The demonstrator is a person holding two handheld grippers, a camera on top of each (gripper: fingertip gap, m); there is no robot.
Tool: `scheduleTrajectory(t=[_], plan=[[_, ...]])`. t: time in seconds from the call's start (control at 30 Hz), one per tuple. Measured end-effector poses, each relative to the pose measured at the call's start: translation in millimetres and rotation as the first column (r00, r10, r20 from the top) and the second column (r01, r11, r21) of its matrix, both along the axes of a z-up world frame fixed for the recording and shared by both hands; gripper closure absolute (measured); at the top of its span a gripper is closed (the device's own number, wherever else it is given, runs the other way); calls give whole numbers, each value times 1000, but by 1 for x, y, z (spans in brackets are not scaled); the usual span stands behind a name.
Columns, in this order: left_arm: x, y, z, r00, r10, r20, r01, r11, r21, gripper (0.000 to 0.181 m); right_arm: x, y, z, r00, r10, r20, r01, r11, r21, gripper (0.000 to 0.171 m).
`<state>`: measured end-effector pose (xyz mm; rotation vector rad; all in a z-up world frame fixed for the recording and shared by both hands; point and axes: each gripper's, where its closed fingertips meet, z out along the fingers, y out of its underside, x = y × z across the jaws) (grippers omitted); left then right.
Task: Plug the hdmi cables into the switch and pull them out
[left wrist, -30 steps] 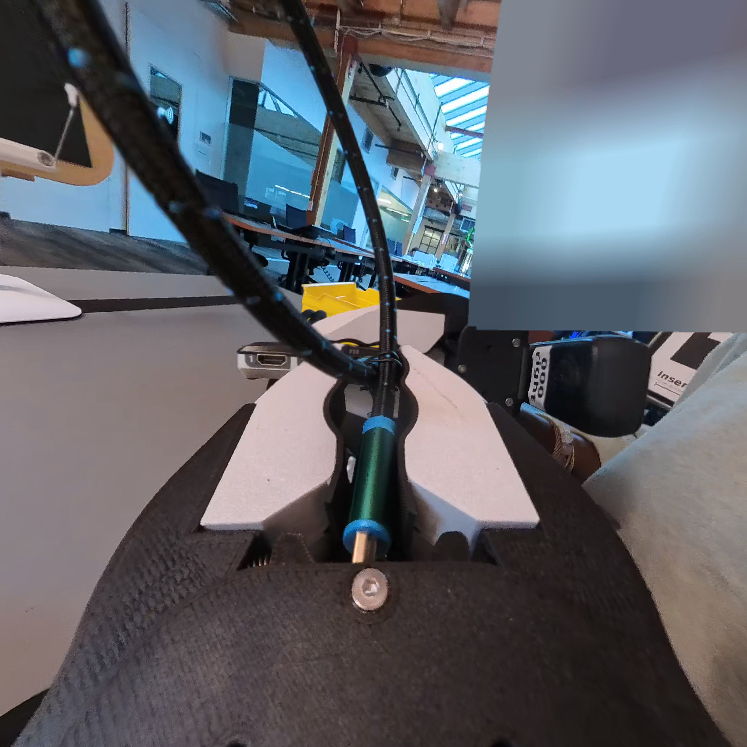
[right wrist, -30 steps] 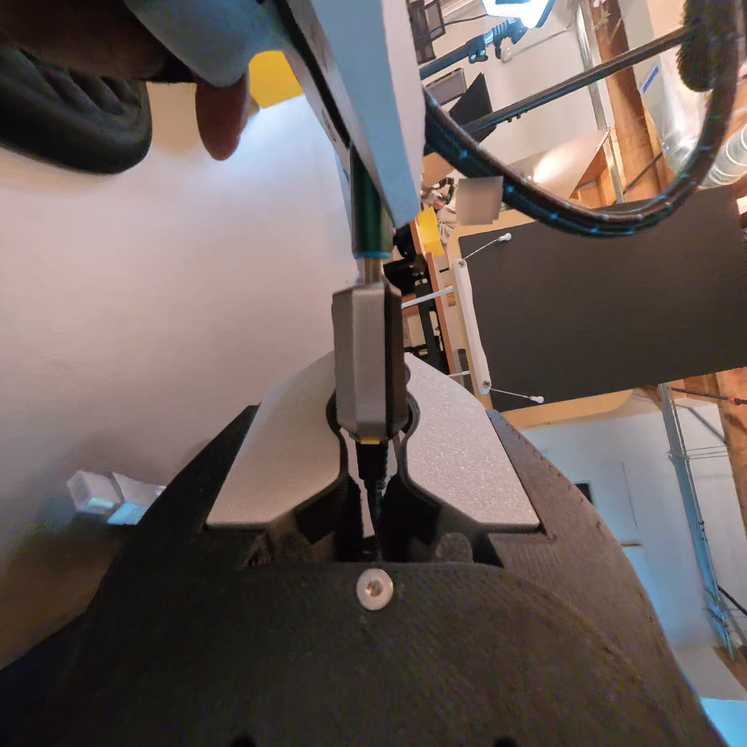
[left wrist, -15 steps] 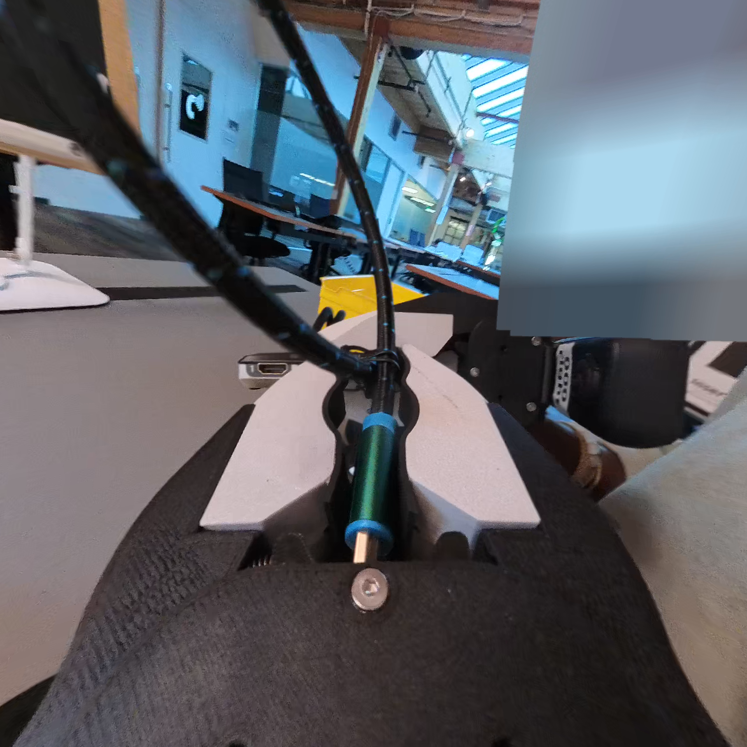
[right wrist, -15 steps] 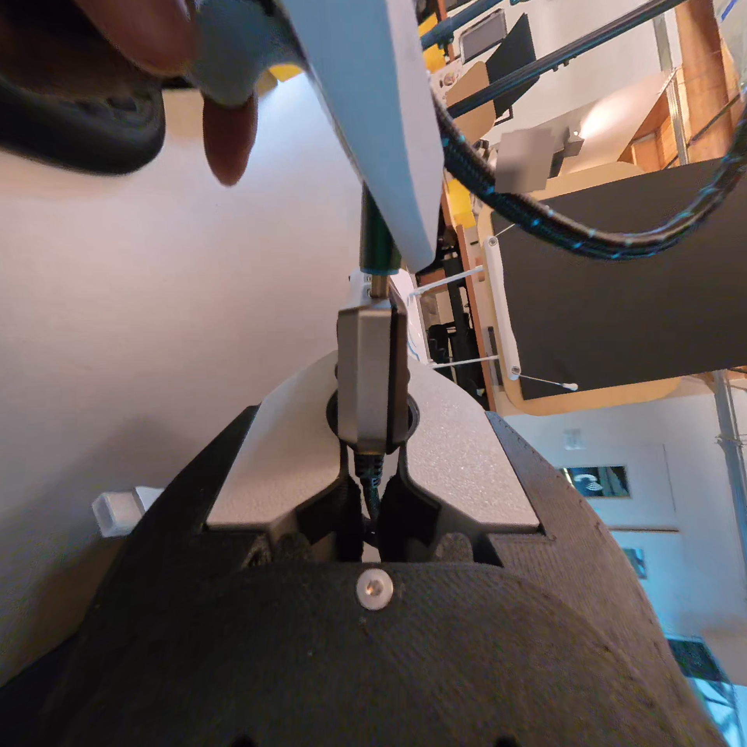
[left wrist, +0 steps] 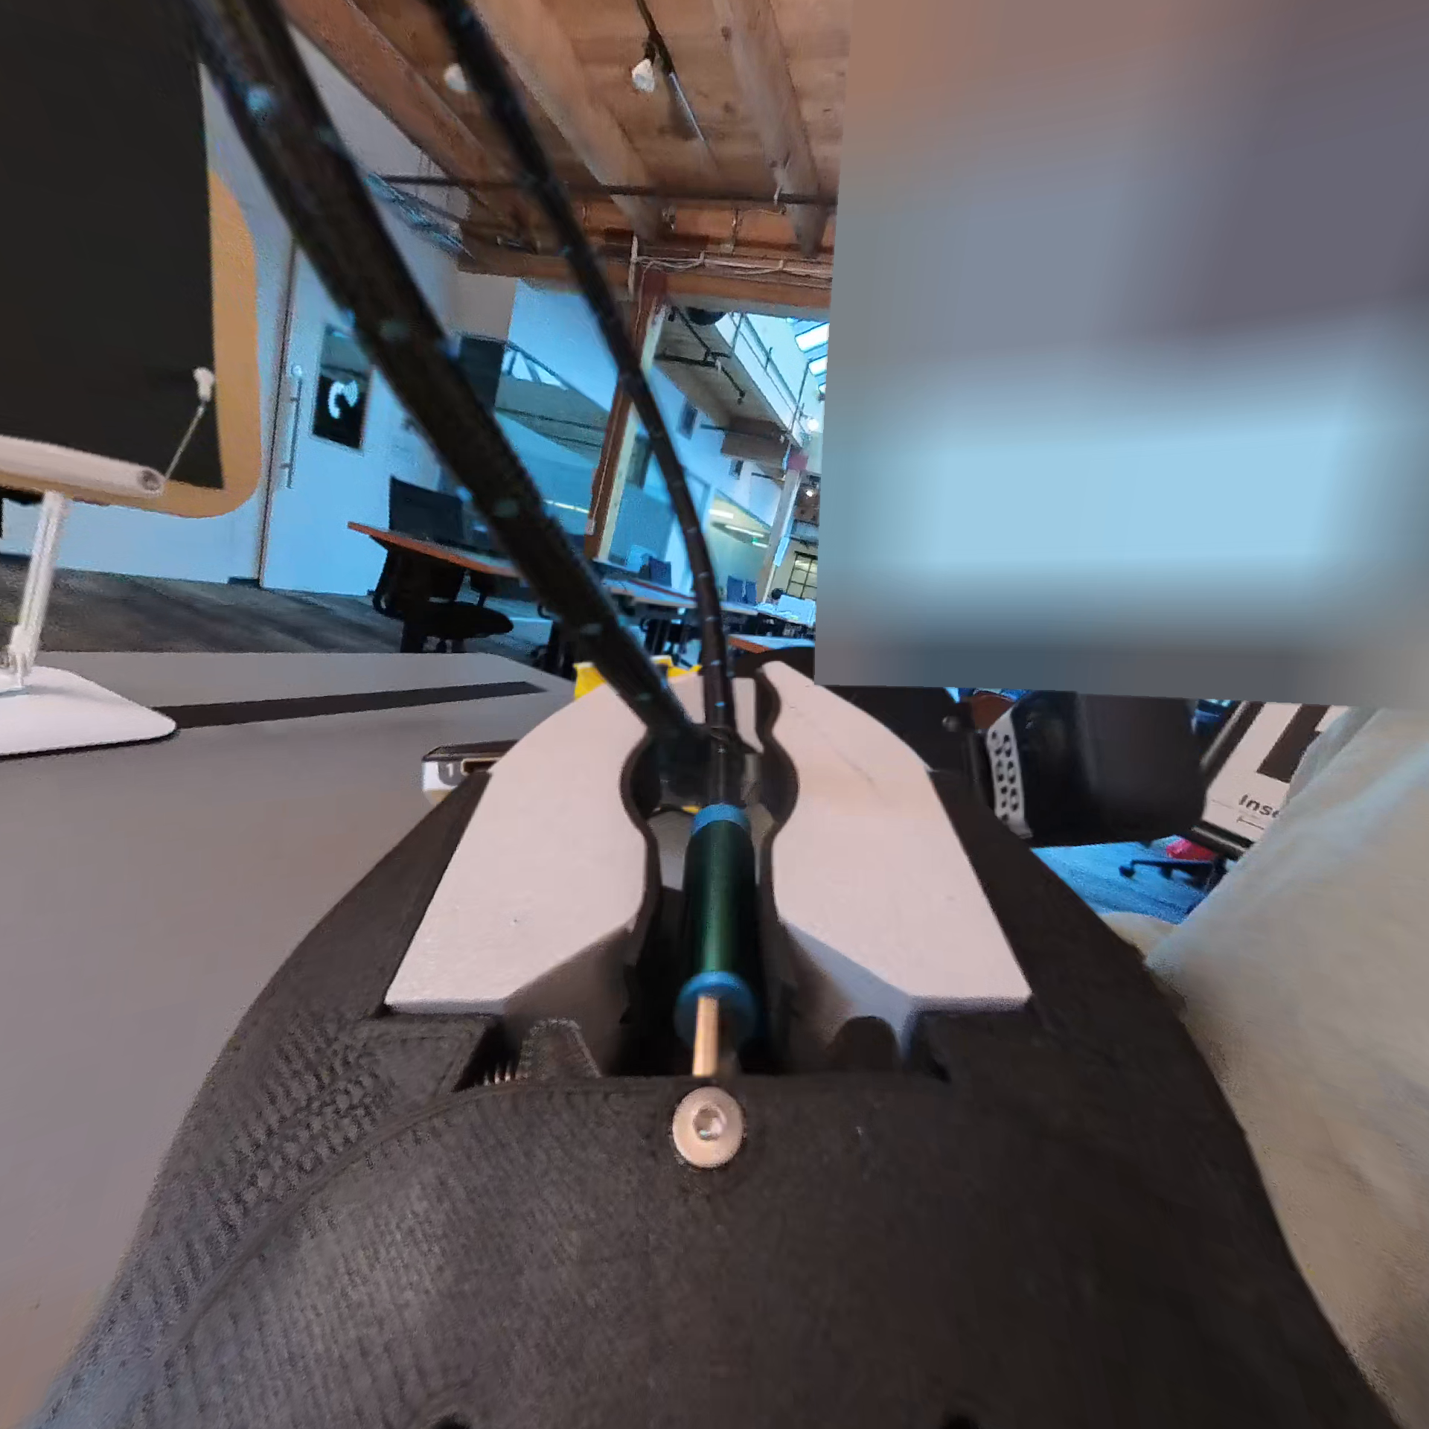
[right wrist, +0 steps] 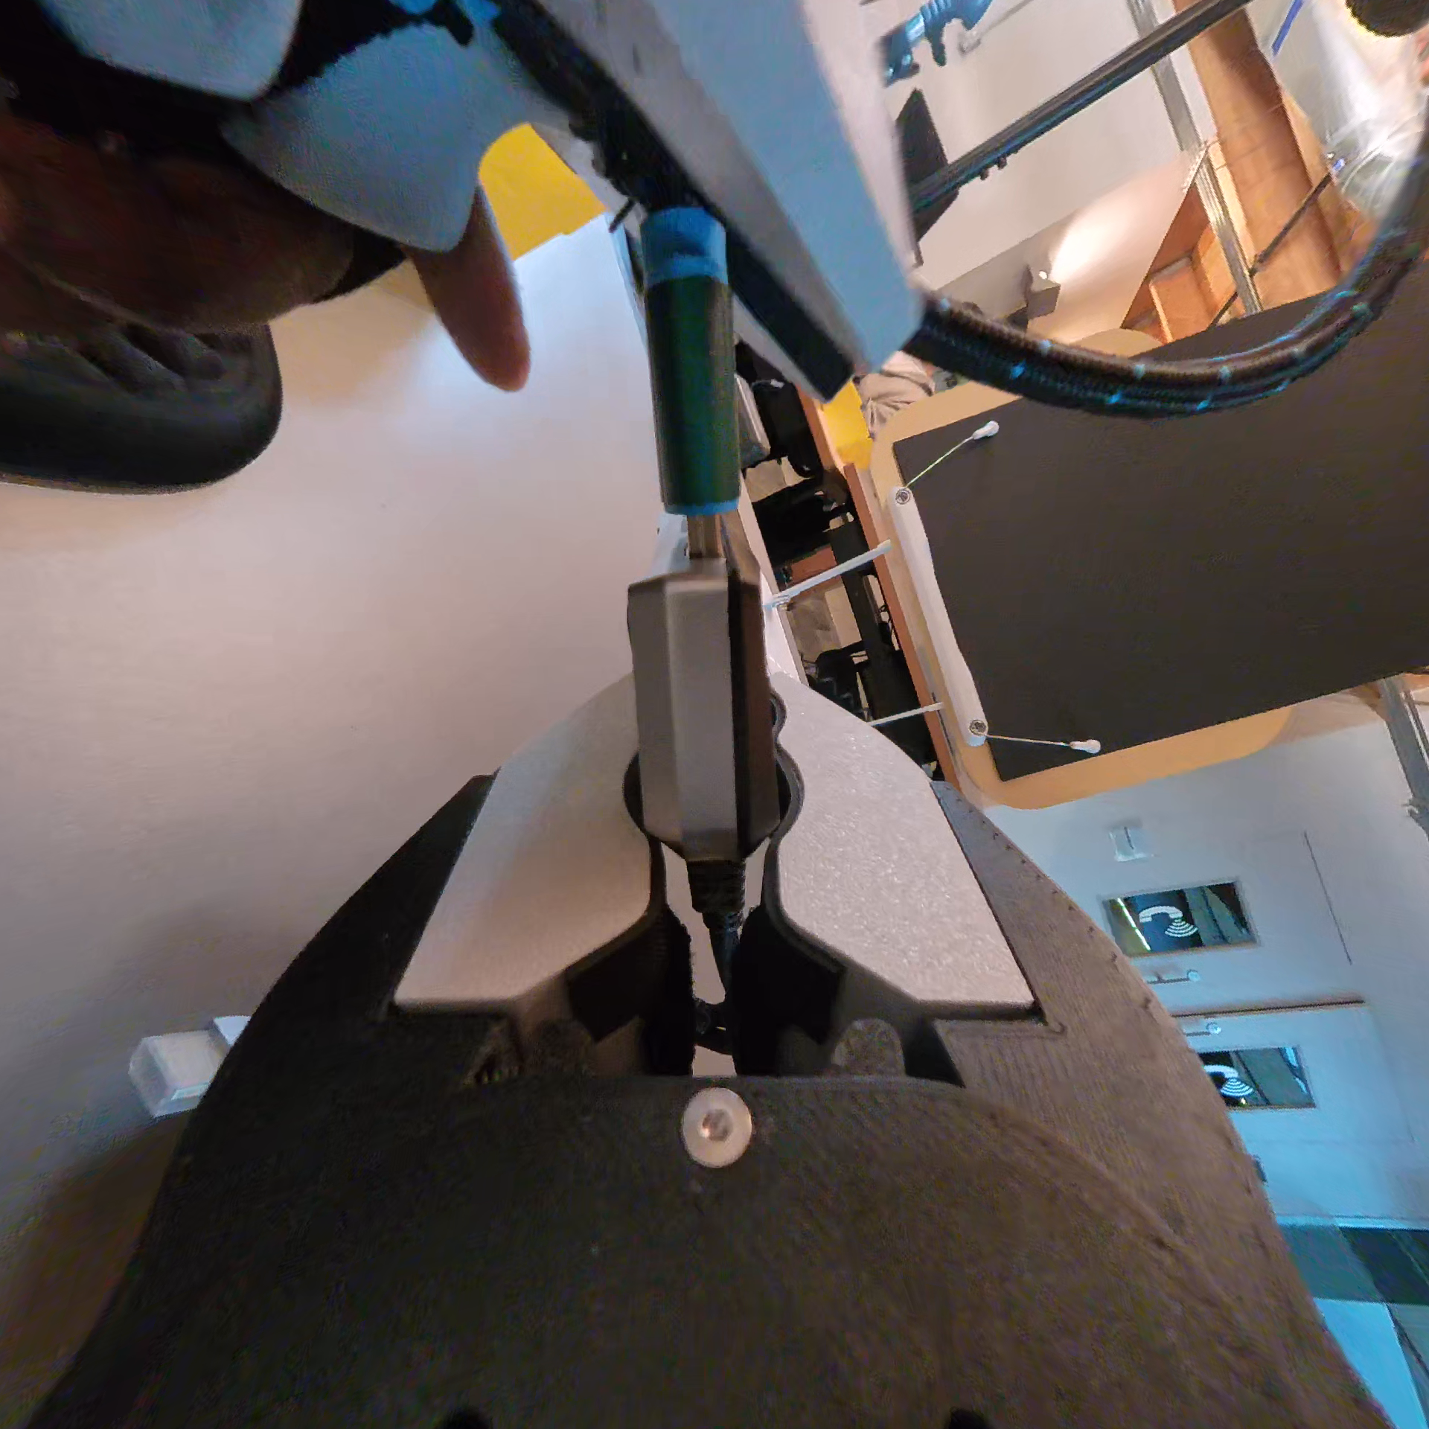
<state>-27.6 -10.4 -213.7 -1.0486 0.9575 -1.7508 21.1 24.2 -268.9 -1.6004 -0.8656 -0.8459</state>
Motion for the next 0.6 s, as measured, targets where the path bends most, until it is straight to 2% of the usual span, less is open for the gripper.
scheduleTrajectory(t=[0.13, 0.33, 0.6], plan=[[-1, 2, -6, 999, 18, -26, -18, 1000, 16, 165, -2, -1, -1, 999, -7, 37, 8, 1000, -12, 149], [1, 5, -8, 1000, 27, -8, -27, 999, -33, 164, -6, 0, -1, 996, -18, 89, 22, 999, -43, 151], [11, 16, -15, 992, 119, -28, -120, 992, -40, 164, -1, 4, -11, 994, -55, 97, 63, 995, -83, 152]])
